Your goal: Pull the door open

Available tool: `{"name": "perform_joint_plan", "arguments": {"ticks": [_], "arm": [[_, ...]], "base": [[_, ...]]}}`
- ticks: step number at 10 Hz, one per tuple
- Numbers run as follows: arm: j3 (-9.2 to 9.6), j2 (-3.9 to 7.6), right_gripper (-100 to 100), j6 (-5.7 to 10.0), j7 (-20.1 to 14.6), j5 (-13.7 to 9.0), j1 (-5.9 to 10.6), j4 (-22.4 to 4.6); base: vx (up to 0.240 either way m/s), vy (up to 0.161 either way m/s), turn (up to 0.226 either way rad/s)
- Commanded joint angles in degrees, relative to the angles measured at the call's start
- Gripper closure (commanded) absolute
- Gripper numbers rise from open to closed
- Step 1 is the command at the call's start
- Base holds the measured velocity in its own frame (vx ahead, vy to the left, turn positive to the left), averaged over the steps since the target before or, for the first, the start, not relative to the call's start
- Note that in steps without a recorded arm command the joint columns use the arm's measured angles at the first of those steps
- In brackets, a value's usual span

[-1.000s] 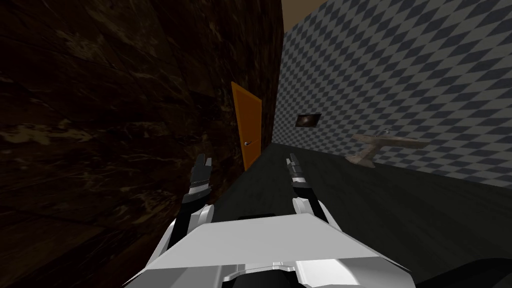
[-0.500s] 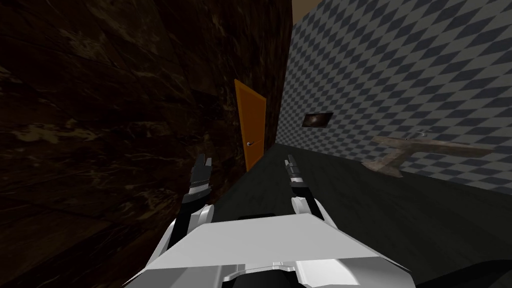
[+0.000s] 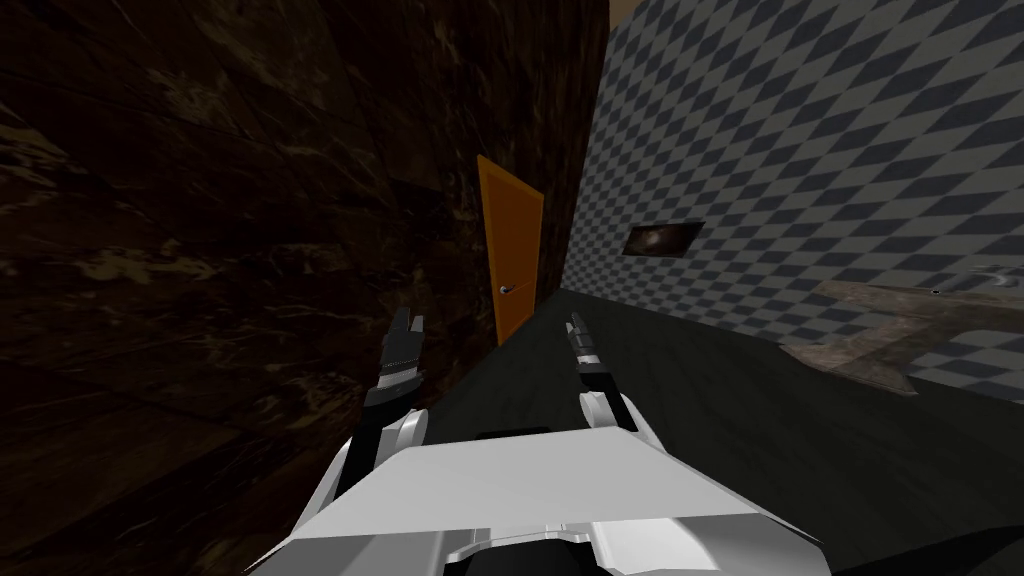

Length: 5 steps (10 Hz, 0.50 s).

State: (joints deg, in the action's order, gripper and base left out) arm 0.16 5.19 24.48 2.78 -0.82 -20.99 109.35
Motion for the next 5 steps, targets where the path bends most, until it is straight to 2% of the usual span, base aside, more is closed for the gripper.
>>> {"name": "perform_joint_plan", "arguments": {"ticks": [1,5], "arm": [[0.02,0.3,-100,0.44,-0.1,-0.2,0.86,-1.9],[0.03,1.1,-100,1.33,-0.4,-0.8,3.04,-6.6]], "base": [[0.09,-0.042,0.131],[0.077,-0.052,0.146]]}}
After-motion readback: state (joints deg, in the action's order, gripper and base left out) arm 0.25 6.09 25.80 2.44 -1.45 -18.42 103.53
